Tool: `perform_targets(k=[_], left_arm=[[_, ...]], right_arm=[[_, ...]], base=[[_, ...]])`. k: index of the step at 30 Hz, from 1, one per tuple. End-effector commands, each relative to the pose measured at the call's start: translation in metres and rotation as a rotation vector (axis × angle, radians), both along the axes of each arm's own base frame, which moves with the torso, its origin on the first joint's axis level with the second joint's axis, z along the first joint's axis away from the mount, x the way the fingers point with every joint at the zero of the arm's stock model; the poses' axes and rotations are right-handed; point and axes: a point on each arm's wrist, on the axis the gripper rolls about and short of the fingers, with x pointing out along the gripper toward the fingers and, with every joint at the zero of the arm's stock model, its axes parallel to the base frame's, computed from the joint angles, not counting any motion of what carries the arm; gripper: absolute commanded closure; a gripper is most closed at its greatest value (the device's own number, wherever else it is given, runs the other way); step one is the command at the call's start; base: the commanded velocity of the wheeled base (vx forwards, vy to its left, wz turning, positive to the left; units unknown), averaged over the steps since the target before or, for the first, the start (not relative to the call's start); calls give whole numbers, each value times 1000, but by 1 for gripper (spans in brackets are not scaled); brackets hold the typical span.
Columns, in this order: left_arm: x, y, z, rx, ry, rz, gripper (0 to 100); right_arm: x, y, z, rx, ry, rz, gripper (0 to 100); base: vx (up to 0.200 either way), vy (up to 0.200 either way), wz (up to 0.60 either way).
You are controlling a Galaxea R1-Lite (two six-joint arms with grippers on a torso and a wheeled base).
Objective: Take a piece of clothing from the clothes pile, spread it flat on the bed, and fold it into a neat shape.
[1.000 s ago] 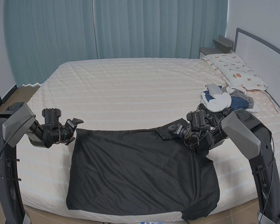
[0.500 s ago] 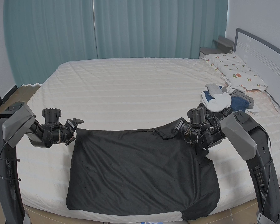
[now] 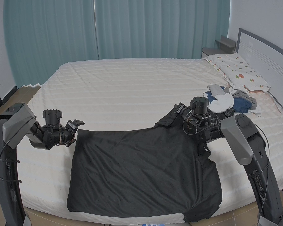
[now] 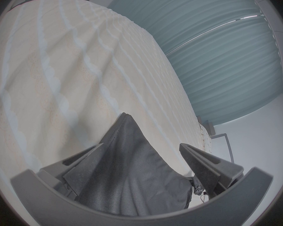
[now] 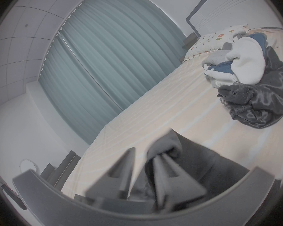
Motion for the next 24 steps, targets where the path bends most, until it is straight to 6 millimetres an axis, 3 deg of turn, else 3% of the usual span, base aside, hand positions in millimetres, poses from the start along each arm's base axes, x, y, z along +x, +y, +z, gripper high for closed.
perform_targets(k=[1,9,12,19,24], left_arm=[[0,0,0,2,1,0,0],[0,-1,0,2,1,-2,0],[0,-1,0,2,1,-2,0],[-1,0,0,2,3,0,0],[0,-1,0,2,3,-2,0]], right_arm=[[2,8,-38,-13,33,31,0],[4,2,-25,8,-21,18,0],[5,0,-9,21,-26,14,0],[-10,-3,-25,-29,114,13,0],[-21,-16,-36,-95,203,0,0]], base=[[0,0,0],[0,0,0],[0,0,0],[0,0,0],[0,0,0]])
